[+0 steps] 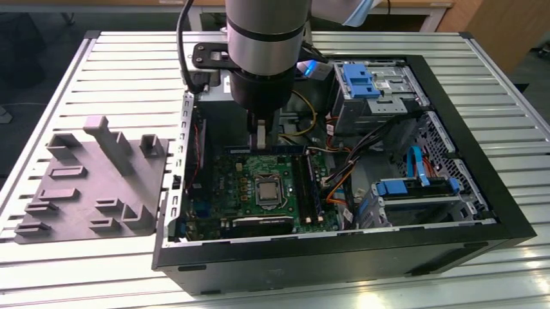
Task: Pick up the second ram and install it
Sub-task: 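Insert the second ram into the second slot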
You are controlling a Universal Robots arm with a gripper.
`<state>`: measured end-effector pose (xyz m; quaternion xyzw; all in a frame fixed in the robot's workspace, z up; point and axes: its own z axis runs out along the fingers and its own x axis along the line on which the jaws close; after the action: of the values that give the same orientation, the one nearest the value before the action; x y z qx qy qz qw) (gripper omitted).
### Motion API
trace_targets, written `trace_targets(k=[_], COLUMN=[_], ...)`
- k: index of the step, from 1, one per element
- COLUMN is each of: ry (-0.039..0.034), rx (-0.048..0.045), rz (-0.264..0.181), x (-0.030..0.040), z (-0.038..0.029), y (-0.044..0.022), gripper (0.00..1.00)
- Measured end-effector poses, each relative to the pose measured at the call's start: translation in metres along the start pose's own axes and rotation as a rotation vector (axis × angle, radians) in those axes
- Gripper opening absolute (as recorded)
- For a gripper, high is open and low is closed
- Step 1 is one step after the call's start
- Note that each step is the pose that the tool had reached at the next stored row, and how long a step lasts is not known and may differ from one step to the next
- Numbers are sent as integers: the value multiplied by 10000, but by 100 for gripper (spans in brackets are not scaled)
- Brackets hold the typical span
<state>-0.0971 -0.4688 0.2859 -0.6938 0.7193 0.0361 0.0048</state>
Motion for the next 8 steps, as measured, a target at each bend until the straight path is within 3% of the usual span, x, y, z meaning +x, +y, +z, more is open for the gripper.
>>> trace_targets(k=[8], ry=[-1], rx=[1], rz=[17], x=[0], z=[0], y=[0], gripper=[12])
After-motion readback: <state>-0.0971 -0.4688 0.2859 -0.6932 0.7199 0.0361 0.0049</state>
